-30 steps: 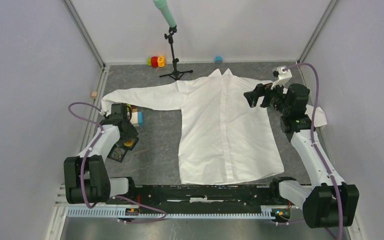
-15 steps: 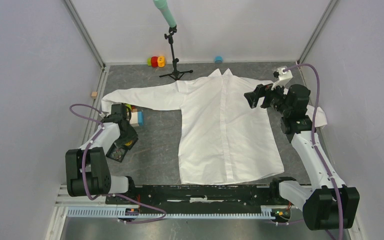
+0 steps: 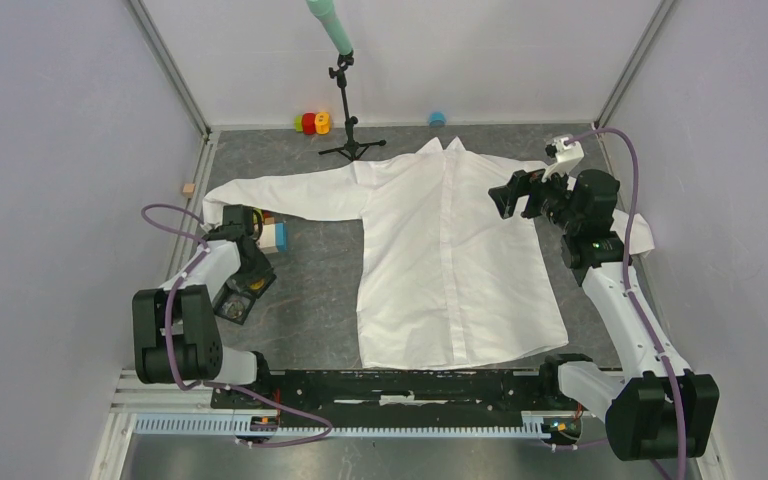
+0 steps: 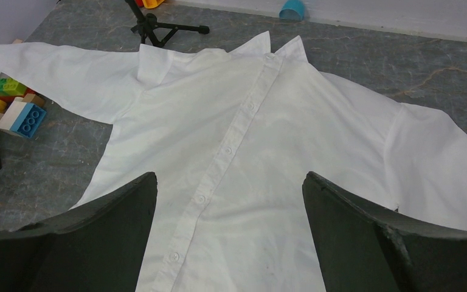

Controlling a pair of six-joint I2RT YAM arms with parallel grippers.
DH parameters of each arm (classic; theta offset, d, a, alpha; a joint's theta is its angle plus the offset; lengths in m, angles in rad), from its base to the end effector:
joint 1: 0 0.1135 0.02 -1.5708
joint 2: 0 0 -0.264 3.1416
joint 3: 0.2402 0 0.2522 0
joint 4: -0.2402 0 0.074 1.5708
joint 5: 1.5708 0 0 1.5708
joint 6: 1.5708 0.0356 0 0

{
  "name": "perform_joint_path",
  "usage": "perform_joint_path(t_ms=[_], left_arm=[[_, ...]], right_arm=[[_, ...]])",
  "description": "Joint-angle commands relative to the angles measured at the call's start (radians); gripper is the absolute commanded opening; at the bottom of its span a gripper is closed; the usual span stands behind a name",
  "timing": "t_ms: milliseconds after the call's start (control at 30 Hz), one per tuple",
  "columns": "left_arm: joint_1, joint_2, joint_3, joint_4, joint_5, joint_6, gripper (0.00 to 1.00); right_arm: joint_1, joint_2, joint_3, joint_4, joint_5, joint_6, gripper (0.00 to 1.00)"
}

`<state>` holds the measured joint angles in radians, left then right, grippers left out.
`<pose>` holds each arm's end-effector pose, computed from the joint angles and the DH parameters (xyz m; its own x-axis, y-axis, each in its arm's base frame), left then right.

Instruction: Pin the brooch onto the clothing

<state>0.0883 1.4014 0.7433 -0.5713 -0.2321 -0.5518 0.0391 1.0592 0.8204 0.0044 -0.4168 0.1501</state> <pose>0.2407 0.0295 0.1690 -0.7141 -0.5754 -0.3987 -0.6304 0.7762 0.0091 0.2458 0.0240 0.3193 -0.2937 0.1254 -0.9477 -0.3897 0.8896 0.2384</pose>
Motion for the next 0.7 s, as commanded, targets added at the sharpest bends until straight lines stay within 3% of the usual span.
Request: perform_joint_path(t_ms=[0,467,533,667], left_arm=[[0.004,0.018,0.022,0.025,0.010,0.035,0.50],[-0.013,-0.084,0.006,0.011,0.014,0.062,0.34],[-0.013,-0.079,0.016,0.010,-0.003,0.074,0.37],[-0.012,-0.072,0.037,-0.005,-0.052,0.099,0.53]], right_arm=[[0.001,-0.022,-0.004,0.007,0.013,-0.019,0.94],[0.001,-0.019,-0.017,0.020,0.014,-0.001,0.94],[0.002,-0.019,-0.016,0.020,0.010,0.002,0.94],[0.001,-0.022,-0.018,0.019,0.009,0.002,0.94]])
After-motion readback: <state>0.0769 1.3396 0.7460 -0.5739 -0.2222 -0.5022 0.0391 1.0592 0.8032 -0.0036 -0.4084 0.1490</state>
